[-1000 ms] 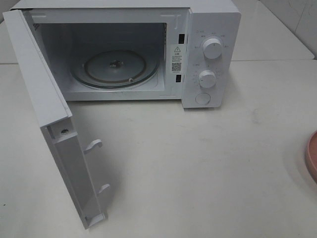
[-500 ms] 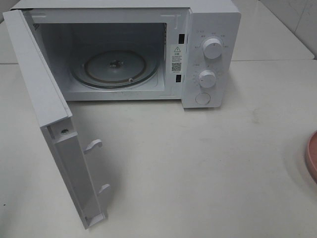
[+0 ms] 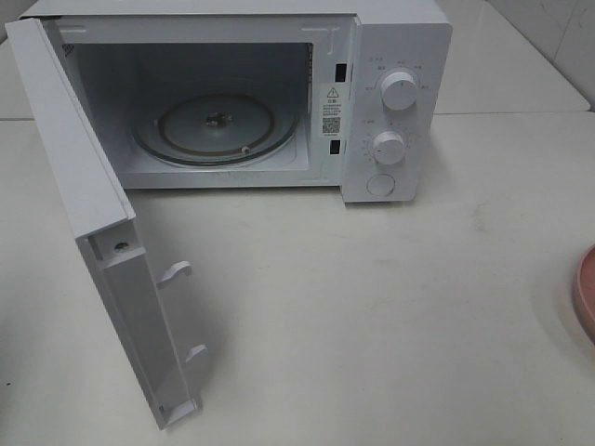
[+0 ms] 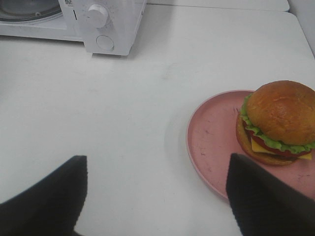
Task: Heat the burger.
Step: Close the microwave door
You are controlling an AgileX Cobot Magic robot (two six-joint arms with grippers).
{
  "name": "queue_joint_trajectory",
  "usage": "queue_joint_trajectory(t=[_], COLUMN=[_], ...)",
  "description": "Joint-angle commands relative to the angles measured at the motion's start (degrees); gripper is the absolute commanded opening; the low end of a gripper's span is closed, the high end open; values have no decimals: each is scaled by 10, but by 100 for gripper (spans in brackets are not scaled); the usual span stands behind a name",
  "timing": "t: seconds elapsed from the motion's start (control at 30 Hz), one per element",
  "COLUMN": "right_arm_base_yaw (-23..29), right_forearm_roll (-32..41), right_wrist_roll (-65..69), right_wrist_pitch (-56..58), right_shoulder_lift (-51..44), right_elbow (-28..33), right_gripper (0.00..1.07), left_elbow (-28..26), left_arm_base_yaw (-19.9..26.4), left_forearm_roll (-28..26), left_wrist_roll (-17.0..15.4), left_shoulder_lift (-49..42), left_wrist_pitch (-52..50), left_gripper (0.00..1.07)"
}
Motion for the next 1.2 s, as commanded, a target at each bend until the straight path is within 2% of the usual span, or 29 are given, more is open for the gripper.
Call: queue_joint_trajectory(t=[0.03,0.07,0.1,0.13,0.2,0.23,0.5,0.63,0.67,0.7,0.73,0.77,0.8,0.83,0.87,0.9,0.93,0.97,1.0,1.2], right_arm_base_yaw=[-2,-2,-2,-2,-2,-2,-2,-2,-2,-2,-2,-2,-2,-2,-2,-2,-2,-2,-2,-2], right_forearm_roll=[-1,-1,-1,-1,-1,-1,-1,-1,-1,-1,-1,-1,-1,-1,-1,-1,-1,-1,-1,-1], right_wrist_roll=[-2,-2,-2,-2,-2,-2,-2,-2,-2,-2,-2,-2,-2,-2,-2,-2,-2,-2,-2,-2], right_wrist_pitch=[0,0,0,0,0,0,0,0,0,0,0,0,0,0,0,0,0,0,0,0], right_shoulder_lift=[-15,-15,-15,-15,-15,-15,-15,-15,-15,-15,-15,-15,-15,-15,-15,-15,-15,-15,-15,-15], right_elbow=[1,1,1,1,1,1,1,1,1,1,1,1,1,1,1,1,1,1,1,1], right_gripper=[76,76,76,76,76,76,76,76,76,76,76,76,76,76,76,76,76,76,76,76], left_elbow=[38,64,64,84,94,108,105,95,93,90,90,90,90,90,90,90,90,90,88,70], left_arm_base_yaw=[2,2,2,2,2,2,2,2,2,2,2,2,2,2,2,2,2,2,2,-6], left_forearm_roll=[4,9,9,21,30,42,56,68,82,119,119,142,185,185,234,262,262,308,324,347], left_wrist_roll=[-2,-2,-2,-2,-2,-2,-7,-27,-38,-60,-60,-73,-96,-96,-115,-120,-120,-124,-124,-124], left_shoulder_lift=[33,56,56,80,93,119,229,287,299,319,319,329,347,347,364,376,376,400,414,476], left_wrist_pitch=[-131,-209,-209,-280,-313,-363,-457,-487,-496,-513,-513,-527,-553,-553,-584,-604,-604,-647,-665,-714], left_gripper=[0,0,0,0,0,0,0,0,0,0,0,0,0,0,0,0,0,0,0,0])
